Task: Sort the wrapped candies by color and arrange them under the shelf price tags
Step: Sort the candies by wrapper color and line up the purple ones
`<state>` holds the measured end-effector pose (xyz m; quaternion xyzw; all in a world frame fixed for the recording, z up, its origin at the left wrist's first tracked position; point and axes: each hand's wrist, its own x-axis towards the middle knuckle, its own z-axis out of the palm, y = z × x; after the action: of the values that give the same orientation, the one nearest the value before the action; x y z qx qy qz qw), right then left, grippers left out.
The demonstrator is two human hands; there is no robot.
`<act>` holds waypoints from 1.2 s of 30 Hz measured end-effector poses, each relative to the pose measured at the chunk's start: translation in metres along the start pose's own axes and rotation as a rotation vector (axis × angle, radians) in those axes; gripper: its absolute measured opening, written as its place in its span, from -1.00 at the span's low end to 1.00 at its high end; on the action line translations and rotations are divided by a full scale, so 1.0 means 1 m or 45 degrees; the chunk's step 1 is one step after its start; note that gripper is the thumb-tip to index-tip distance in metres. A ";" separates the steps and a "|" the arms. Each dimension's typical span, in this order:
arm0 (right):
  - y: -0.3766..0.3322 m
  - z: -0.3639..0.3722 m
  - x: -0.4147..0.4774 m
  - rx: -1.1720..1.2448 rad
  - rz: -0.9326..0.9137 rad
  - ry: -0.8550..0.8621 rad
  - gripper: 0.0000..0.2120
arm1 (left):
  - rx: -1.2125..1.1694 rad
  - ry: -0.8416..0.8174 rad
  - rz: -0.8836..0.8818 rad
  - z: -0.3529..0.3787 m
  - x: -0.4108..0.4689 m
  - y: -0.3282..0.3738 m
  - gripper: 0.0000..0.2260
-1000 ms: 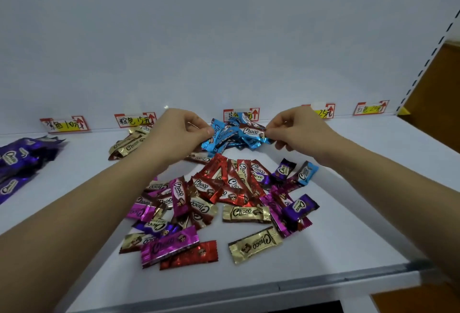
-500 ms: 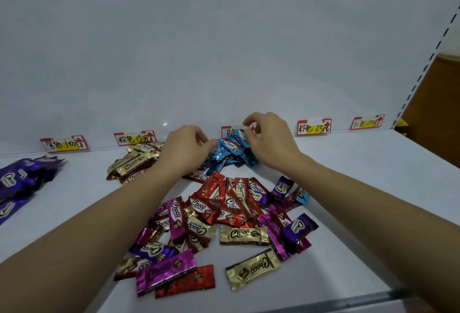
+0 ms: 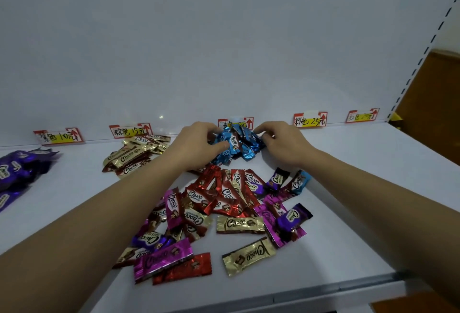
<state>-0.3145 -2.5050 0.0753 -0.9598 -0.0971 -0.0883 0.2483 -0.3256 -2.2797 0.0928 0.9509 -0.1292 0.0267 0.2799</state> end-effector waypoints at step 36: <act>0.006 -0.070 -0.135 0.165 -0.278 -0.401 -0.89 | 0.362 -0.270 0.527 0.011 -0.058 0.060 -0.85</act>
<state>-0.4519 -2.5639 0.1040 -0.9275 -0.2435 0.0429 0.2804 -0.3969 -2.3207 0.1079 0.9315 -0.3443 0.0017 0.1172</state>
